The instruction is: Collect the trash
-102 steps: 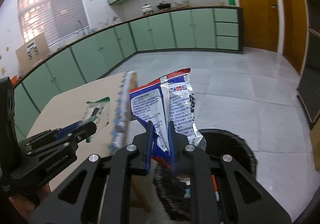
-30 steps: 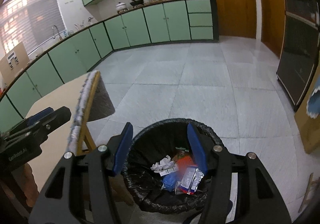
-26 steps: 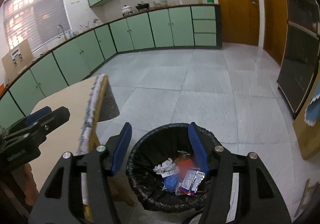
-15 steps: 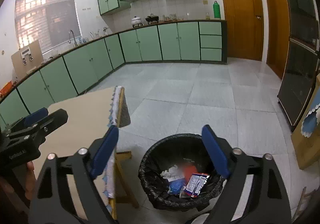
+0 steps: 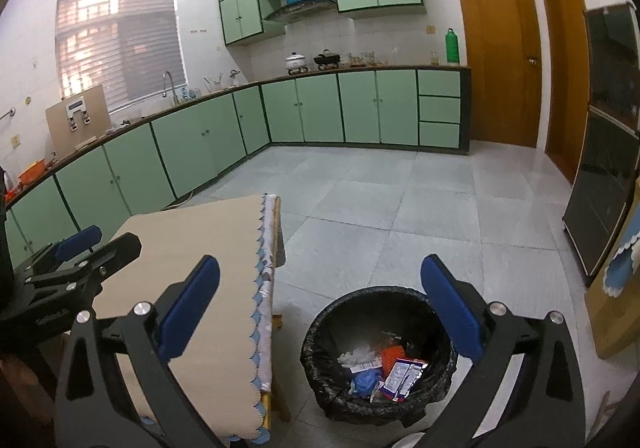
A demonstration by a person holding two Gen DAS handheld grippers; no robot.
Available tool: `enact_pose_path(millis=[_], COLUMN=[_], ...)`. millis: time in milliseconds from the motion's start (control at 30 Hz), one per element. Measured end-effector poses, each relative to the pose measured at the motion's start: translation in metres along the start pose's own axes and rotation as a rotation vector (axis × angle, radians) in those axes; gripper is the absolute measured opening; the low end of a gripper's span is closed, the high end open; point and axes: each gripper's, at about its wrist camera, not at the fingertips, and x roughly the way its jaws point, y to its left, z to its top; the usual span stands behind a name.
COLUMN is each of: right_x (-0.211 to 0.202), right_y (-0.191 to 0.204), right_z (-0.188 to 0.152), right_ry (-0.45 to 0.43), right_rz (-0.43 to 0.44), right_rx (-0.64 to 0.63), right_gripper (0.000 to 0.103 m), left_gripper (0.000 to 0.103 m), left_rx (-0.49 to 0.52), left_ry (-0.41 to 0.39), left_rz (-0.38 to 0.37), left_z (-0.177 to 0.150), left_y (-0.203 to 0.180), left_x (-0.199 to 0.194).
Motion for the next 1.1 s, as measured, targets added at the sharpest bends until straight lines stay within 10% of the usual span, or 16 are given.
enact_pose_path(millis=[1100], right_x=[-0.033], right_y=[0.027], right_z=[0.000], right_ry=[-0.053], right_rz=[0.035], right_rx=[-0.051], right_gripper=[0.098], left_gripper=[0.097], left_rx=[0.004], left_ry=[-0.061], left_rz=[0.032], left_z=[-0.001], left_y=[0.004], left_x=[-0.046])
